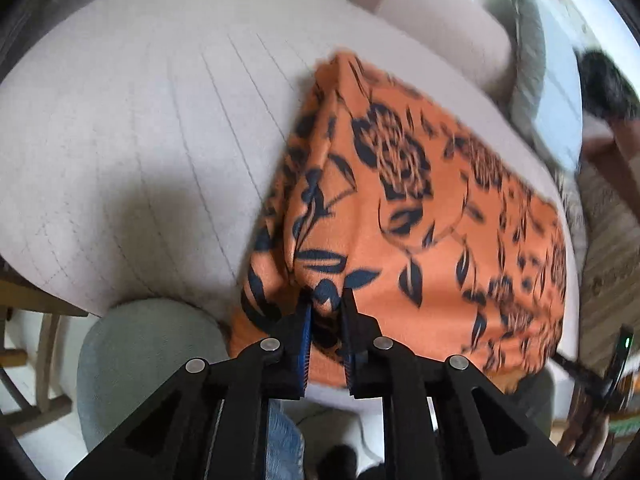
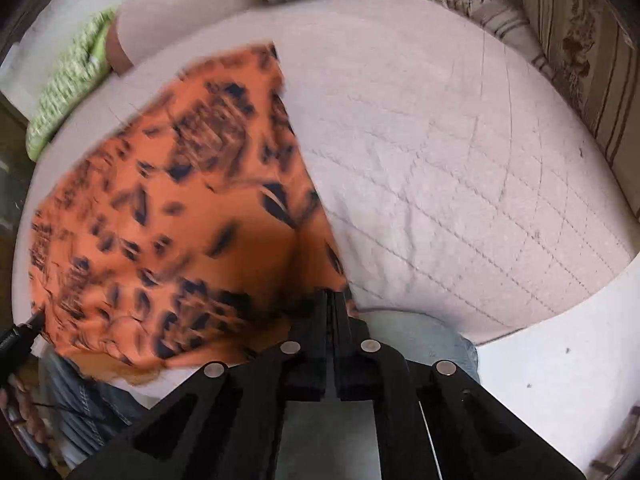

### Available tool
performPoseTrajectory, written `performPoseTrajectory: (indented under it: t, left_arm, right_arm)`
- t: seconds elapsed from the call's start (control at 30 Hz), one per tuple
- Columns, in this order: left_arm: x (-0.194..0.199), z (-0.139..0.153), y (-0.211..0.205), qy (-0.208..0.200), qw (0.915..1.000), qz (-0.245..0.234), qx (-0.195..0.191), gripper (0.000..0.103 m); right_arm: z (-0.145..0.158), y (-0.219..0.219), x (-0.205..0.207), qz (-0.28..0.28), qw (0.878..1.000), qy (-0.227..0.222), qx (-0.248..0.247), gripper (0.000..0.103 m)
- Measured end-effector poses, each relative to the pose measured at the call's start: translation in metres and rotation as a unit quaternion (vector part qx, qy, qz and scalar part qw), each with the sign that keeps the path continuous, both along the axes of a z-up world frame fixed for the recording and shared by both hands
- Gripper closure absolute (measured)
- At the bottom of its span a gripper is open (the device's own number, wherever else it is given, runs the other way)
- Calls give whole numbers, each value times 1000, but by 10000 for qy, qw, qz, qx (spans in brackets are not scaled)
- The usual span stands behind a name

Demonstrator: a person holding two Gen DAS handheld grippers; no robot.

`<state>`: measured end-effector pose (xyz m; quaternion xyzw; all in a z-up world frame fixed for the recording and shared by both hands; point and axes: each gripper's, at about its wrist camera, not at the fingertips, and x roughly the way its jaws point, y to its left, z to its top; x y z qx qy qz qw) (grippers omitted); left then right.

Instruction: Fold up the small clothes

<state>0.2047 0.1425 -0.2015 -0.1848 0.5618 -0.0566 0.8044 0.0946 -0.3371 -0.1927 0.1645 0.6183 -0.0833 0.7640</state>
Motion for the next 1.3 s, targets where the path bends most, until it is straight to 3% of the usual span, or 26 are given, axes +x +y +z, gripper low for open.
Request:
performPoseTrajectory:
  t: [0.07, 0.13, 0.23, 0.27, 0.37, 0.47, 0.67, 0.77, 0.83, 0.9, 0.93, 0.97, 1.17, 1.23, 1.3]
  left_arm:
    - [-8, 10, -1, -85, 9998, -167, -3, 85]
    - [-18, 26, 6, -229, 9996, -151, -72, 75]
    - [-18, 47, 11, -388, 9983, -28, -426, 64]
    - [-17, 55, 14, -482, 9974, 19, -533, 62]
    - [0, 72, 20, -657, 9963, 64, -557, 55]
    - [42, 71, 28, -617, 9968, 129, -484, 54]
    - [143, 30, 28, -221, 9984, 396, -336, 56]
    - [171, 12, 30, -7, 9959, 601, -675, 56]
    - [182, 0, 29, 194, 9956, 625, -674, 56]
    - [187, -8, 29, 239, 9957, 595, -663, 65]
    - [190, -7, 32, 213, 9953, 633, -702, 70]
    - [190, -5, 35, 150, 9944, 658, -813, 84]
    - [180, 23, 46, -693, 9908, 623, -985, 90]
    - [187, 15, 48, -671, 9915, 712, -858, 90]
    - [194, -3, 41, -381, 9952, 687, -584, 89]
  right_arm:
    - [11, -12, -8, -190, 9968, -380, 680, 96]
    - [34, -16, -13, -194, 9938, -830, 709, 90]
    - [52, -17, -6, -72, 9882, -1166, 989, 54]
    - [56, -17, 1, -24, 9856, -1261, 1129, 52]
    - [59, -12, 22, 78, 9829, -1314, 1287, 52]
    - [57, -9, 55, 148, 9809, -1402, 1341, 52]
    - [20, -32, 145, -181, 9803, -973, 1708, 52]
    - [-7, -46, 180, -408, 9805, -674, 1802, 53]
    - [-21, -51, 193, -550, 9759, -583, 2029, 53]
    - [-33, -50, 202, -527, 9730, -443, 2202, 62]
    - [-36, -49, 204, -507, 9733, -395, 2204, 77]
    - [-36, -45, 205, -387, 9744, -368, 2184, 91]
    - [7, -52, 185, -425, 9833, -725, 1614, 95]
    - [6, -57, 183, -498, 9872, -709, 1340, 95]
    - [-9, -58, 189, -463, 9911, -489, 1144, 95]
